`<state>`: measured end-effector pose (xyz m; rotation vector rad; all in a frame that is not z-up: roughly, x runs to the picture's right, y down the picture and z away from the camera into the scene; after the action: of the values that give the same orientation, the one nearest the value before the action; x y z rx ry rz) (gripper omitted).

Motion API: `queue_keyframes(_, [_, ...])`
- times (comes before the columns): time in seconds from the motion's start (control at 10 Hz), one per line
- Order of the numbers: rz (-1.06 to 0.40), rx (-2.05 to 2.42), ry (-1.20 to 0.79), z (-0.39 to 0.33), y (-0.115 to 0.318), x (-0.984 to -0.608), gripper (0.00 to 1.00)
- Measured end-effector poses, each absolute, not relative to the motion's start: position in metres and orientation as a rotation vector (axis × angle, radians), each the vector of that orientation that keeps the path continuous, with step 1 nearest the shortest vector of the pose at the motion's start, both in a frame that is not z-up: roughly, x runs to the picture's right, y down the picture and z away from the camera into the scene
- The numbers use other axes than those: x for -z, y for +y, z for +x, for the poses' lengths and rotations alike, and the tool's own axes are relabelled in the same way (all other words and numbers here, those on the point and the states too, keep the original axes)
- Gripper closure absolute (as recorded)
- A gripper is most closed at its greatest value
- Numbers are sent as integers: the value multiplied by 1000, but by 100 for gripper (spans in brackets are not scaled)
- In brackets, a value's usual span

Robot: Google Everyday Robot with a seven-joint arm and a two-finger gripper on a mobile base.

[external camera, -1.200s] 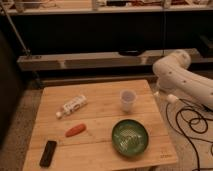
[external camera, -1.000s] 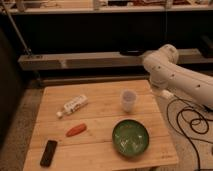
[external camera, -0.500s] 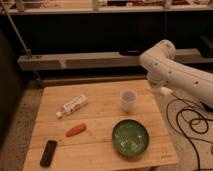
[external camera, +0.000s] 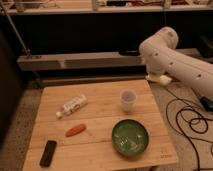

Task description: Place the white sponge in the ceramic cup

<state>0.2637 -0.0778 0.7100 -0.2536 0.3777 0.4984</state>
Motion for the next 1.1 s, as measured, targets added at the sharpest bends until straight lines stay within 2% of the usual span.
queue_keyframes(0.3, [-233,-503,334,258,-128,-760,99])
queue_keyframes(0.5, [-246,-518,252,251,-155,-827,99])
queue_keyframes(0.8, [-283,-518,137,233,-173,-890,99])
queue_keyframes(1.1, [-338,-513,69,217,-178,-910,99])
